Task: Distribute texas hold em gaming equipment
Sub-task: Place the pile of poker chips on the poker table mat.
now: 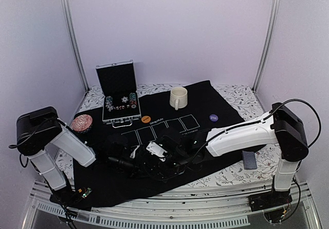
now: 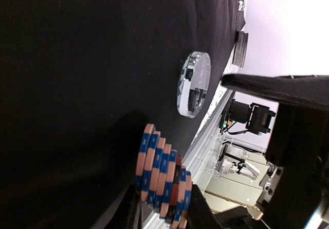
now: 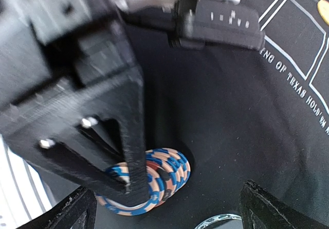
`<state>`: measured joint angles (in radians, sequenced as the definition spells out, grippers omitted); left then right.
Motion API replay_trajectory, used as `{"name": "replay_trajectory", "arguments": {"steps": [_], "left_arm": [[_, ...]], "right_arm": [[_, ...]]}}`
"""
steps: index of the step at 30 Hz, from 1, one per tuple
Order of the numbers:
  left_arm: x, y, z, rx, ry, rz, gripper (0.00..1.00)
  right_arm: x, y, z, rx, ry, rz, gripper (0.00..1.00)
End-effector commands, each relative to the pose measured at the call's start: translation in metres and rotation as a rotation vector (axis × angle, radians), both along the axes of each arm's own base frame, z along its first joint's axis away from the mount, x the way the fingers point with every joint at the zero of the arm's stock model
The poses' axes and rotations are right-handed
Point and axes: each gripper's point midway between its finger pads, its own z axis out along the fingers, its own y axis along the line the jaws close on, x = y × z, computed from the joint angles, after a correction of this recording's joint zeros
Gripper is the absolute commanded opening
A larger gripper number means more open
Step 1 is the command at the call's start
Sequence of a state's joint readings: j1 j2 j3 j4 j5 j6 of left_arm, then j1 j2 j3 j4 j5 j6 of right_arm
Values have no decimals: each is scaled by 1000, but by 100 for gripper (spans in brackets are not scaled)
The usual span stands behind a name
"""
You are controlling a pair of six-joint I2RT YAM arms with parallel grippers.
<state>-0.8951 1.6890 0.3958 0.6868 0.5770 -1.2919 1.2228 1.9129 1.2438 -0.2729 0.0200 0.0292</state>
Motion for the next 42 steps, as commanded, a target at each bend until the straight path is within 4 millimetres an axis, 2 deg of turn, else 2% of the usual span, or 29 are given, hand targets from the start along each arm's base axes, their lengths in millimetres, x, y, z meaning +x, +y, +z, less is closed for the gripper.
{"name": "replay_trajectory", "arguments": {"steps": [1, 8, 12, 14, 18, 21, 23, 26, 29, 33, 37, 40, 42], "left_arm": [[0, -12, 24, -100, -50, -39, 0], [19, -6, 40, -86, -118, -5, 0], [37, -3, 55, -88, -169, 24, 0], [46, -7, 64, -81, -207, 17, 0], [65, -25, 77, -72, -260, -14, 0], [83, -35, 89, -104, -277, -22, 0], [96, -33, 95, -116, -291, 2, 0], [113, -32, 104, -129, -315, 16, 0], [121, -33, 110, -137, -319, 13, 0], [128, -26, 120, -155, -332, 23, 0], [135, -11, 126, -135, -372, 55, 0], [130, 2, 126, -108, -394, 81, 0], [120, 11, 123, -92, -396, 102, 0]], "right_arm": [[4, 0, 4, 1, -18, -1, 98], [1, -8, 46, 72, -43, 6, 99], [13, -19, 69, 85, -91, -5, 100], [22, -30, 80, 93, -108, -33, 100], [57, -65, 100, 120, -130, -149, 99], [102, -109, 108, 148, -78, -331, 99], [122, -135, 110, 153, -61, -425, 99], [143, -169, 111, 127, -58, -549, 99], [158, -197, 110, 97, -31, -661, 99], [158, -215, 103, 42, 22, -742, 99], [157, -221, 116, 20, 28, -777, 99], [150, -225, 121, 21, 48, -786, 99], [139, -217, 124, 56, 104, -741, 99]]}}
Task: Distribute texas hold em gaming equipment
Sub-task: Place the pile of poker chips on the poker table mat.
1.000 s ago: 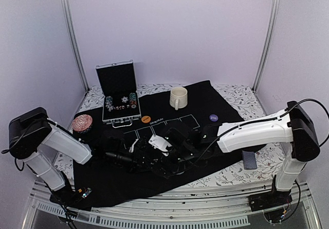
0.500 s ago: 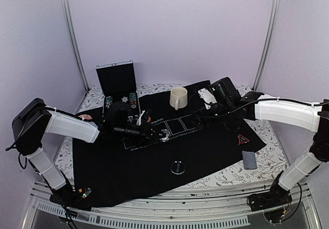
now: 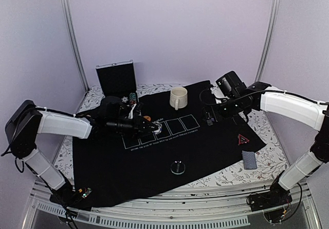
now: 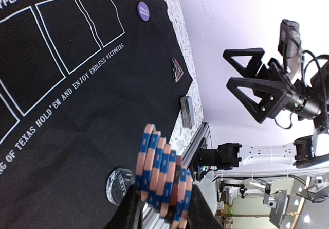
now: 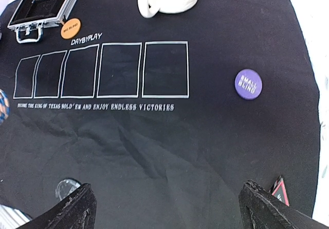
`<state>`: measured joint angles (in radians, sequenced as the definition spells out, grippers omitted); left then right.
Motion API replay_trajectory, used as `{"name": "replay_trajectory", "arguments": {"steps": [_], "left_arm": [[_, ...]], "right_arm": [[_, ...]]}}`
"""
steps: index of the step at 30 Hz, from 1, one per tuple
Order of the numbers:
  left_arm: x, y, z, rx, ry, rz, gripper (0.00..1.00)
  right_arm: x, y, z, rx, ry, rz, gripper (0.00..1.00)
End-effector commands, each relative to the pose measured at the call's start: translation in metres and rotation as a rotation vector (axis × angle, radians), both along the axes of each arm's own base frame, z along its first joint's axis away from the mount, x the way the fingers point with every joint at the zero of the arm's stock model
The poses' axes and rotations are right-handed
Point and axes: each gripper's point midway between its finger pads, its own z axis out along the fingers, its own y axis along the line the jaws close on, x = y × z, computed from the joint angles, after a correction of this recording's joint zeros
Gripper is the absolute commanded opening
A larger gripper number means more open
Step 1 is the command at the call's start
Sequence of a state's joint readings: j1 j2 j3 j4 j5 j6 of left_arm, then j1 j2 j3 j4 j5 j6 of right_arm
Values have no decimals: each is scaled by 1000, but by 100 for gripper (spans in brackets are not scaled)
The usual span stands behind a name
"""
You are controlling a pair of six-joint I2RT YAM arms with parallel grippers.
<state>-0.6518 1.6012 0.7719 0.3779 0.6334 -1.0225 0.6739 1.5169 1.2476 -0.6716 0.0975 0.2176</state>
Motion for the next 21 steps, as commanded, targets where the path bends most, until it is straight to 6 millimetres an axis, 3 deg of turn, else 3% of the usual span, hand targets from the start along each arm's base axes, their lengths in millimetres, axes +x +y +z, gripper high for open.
{"name": "replay_trajectory", "arguments": {"steps": [1, 5, 11, 16, 20, 21], "left_arm": [[-16, 20, 7, 13, -60, 38, 0], [-54, 34, -15, 48, -31, 72, 0], [-103, 43, -37, 55, 9, 64, 0], [-117, 42, -68, 104, 68, 12, 0], [-119, 25, -76, 88, 111, -56, 0], [-118, 23, -80, 89, 118, -61, 0]], "right_arm": [[-24, 2, 11, 64, 74, 25, 99], [-46, 27, 13, 133, 88, 106, 99], [-110, 104, -1, 104, 35, 358, 100], [-145, 150, -42, 59, 26, 531, 99], [-151, 182, -76, 17, 21, 602, 99], [-149, 197, -68, 29, -17, 622, 99]]}}
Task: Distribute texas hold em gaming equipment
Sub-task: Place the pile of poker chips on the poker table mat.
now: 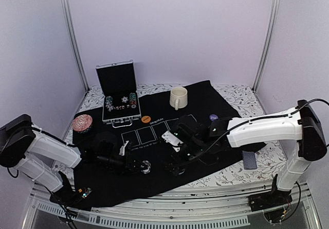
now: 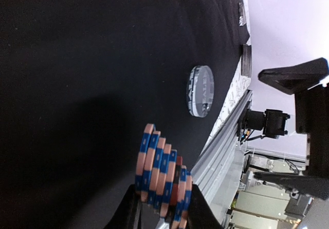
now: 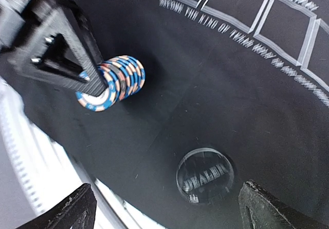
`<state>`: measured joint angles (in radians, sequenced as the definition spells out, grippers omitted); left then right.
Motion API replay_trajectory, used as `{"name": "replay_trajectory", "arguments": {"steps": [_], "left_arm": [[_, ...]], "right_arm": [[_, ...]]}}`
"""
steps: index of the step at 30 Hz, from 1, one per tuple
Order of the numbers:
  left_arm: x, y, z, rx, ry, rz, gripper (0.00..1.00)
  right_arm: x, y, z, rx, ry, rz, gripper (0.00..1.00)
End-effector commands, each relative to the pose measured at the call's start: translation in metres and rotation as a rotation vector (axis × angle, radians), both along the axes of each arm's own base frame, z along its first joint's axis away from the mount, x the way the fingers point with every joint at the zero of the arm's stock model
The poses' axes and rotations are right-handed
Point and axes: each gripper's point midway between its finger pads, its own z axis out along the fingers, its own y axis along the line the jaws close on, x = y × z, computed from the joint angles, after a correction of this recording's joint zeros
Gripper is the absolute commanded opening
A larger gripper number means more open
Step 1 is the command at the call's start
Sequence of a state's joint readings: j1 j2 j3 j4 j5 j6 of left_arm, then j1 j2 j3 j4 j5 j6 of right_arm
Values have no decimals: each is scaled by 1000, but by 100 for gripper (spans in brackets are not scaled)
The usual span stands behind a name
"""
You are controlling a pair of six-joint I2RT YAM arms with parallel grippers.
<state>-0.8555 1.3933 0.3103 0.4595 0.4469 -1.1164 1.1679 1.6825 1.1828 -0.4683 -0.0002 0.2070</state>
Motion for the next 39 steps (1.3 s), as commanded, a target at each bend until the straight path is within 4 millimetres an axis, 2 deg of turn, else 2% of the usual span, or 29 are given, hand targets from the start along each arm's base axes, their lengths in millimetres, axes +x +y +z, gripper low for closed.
{"name": "replay_trajectory", "arguments": {"steps": [1, 6, 10, 16, 19, 22, 26, 28, 33, 39], "left_arm": [[3, -23, 8, -76, -7, -55, 0], [8, -20, -10, -49, 41, -51, 0], [9, -15, -22, -33, 76, -49, 0], [12, -9, -30, -44, 119, -31, 0], [8, -5, -35, -41, 140, -25, 2], [6, -5, -39, -45, 155, -25, 4], [5, -5, -42, -62, 177, -19, 6], [3, -4, -45, -59, 191, -14, 9], [2, -3, -50, -53, 215, -3, 24], [5, -1, -49, -47, 222, 26, 40]], "right_arm": [[5, 46, -5, 42, -106, 81, 99], [8, 77, -18, 76, -164, 192, 99], [7, 88, -40, 39, -182, 277, 99], [-11, 92, -54, 52, -133, 391, 99], [-8, 94, -58, 45, -153, 409, 99], [-3, 101, -64, 41, -159, 419, 94], [11, 97, -73, 34, -138, 393, 80], [17, 92, -75, 31, -128, 371, 76], [26, 86, -77, 32, -121, 337, 62], [30, 80, -84, 16, -122, 309, 58]]}}
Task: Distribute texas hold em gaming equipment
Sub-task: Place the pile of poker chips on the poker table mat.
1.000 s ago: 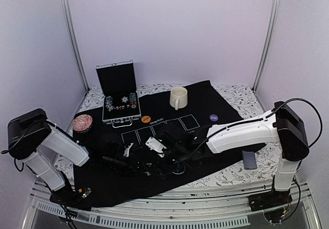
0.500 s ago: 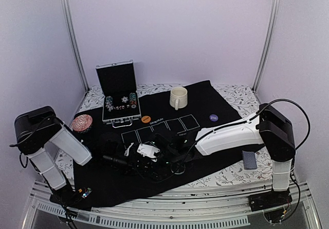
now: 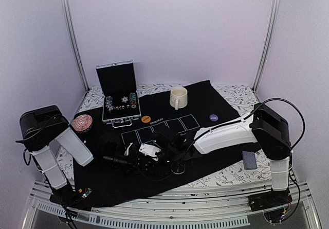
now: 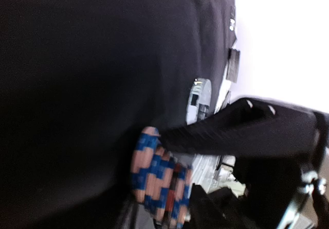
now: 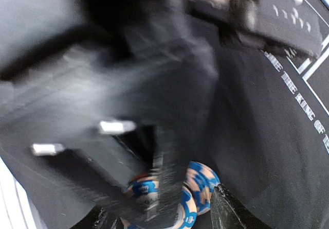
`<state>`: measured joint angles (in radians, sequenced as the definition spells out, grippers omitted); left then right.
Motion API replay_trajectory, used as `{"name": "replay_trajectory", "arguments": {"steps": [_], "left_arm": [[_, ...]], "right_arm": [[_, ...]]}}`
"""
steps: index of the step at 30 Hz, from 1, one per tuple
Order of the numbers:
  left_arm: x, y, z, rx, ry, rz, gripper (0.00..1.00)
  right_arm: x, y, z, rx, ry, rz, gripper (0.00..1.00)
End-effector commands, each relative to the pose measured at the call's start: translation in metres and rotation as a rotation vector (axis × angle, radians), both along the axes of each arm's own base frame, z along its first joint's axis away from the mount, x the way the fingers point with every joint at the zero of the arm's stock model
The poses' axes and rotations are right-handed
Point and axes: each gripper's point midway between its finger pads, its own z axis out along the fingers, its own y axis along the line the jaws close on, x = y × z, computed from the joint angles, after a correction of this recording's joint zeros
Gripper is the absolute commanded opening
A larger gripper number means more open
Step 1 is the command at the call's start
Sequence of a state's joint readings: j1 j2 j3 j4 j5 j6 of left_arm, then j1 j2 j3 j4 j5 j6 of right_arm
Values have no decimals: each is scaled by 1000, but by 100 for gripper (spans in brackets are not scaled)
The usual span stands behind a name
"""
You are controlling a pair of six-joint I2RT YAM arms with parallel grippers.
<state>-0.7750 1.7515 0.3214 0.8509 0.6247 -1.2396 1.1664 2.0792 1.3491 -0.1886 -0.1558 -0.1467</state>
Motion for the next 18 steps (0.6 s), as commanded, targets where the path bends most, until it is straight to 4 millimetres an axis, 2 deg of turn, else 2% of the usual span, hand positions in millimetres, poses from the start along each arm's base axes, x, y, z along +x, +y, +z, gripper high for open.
{"name": "replay_trajectory", "arguments": {"steps": [1, 5, 8, 13, 18], "left_arm": [[-8, 12, -18, 68, 73, 28, 42], [-4, 14, -12, 84, 59, 50, 50], [2, 16, -8, 122, 28, 57, 52], [10, 21, -5, 186, -10, 80, 55], [20, 26, 1, 269, -77, 90, 63]], "right_arm": [[21, -11, -7, -17, -23, -73, 58], [27, -13, -4, -13, -25, -90, 55], [30, -15, -3, -14, -26, -99, 55], [30, -17, -5, -26, -20, -99, 60], [21, -7, 33, 57, 19, -66, 67]]}}
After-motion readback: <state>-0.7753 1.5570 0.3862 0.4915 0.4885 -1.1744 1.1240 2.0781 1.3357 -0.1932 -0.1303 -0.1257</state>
